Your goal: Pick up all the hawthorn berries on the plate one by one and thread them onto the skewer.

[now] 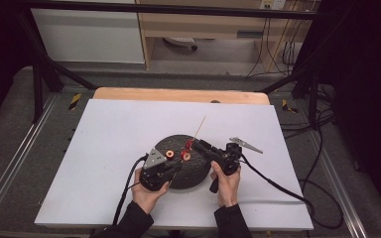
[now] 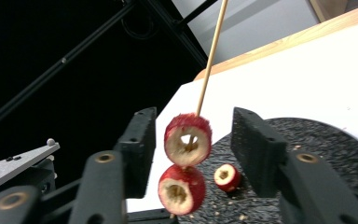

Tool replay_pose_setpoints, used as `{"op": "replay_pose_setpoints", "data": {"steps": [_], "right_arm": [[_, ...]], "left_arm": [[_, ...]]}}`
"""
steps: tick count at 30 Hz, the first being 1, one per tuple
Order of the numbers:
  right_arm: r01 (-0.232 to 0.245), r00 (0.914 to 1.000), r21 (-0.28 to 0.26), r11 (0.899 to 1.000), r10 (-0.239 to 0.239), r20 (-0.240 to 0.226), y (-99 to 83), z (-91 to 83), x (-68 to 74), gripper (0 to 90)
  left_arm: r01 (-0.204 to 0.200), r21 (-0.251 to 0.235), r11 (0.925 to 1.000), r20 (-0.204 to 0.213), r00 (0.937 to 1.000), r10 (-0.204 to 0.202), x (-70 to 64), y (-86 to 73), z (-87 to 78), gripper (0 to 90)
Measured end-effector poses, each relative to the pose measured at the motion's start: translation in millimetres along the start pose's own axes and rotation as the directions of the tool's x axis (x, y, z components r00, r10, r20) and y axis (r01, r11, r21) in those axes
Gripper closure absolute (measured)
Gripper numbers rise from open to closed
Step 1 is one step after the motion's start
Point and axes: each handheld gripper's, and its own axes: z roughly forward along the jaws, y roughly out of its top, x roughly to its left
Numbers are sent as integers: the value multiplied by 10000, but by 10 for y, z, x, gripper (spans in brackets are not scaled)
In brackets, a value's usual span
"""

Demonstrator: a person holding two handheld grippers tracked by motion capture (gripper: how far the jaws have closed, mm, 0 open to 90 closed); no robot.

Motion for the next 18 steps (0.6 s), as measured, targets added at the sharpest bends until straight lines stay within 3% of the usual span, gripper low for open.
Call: {"op": "replay_pose_setpoints", "data": {"steps": [4, 9, 13, 18], "right_arm": [[531, 9984, 225, 9983, -536, 204, 66, -40, -16, 343], [1125, 9923, 963, 9890, -1168, 403, 126, -74, -46, 192], [1580, 9836, 1510, 9758, -1690, 635, 157, -98, -84, 110], [2073, 9694, 2274, 9515, -2311, 833, 189, -120, -119, 48]], "left_arm": [[-10, 110, 9999, -14, 10000, 10, 41, -22, -31, 891], [-218, 333, 9992, -83, 9997, 221, 95, -47, -98, 890], [-324, 487, 9983, -88, 9994, 329, 151, -72, -184, 890], [-351, 623, 9974, -47, 9994, 355, 229, -100, -306, 889]]}}
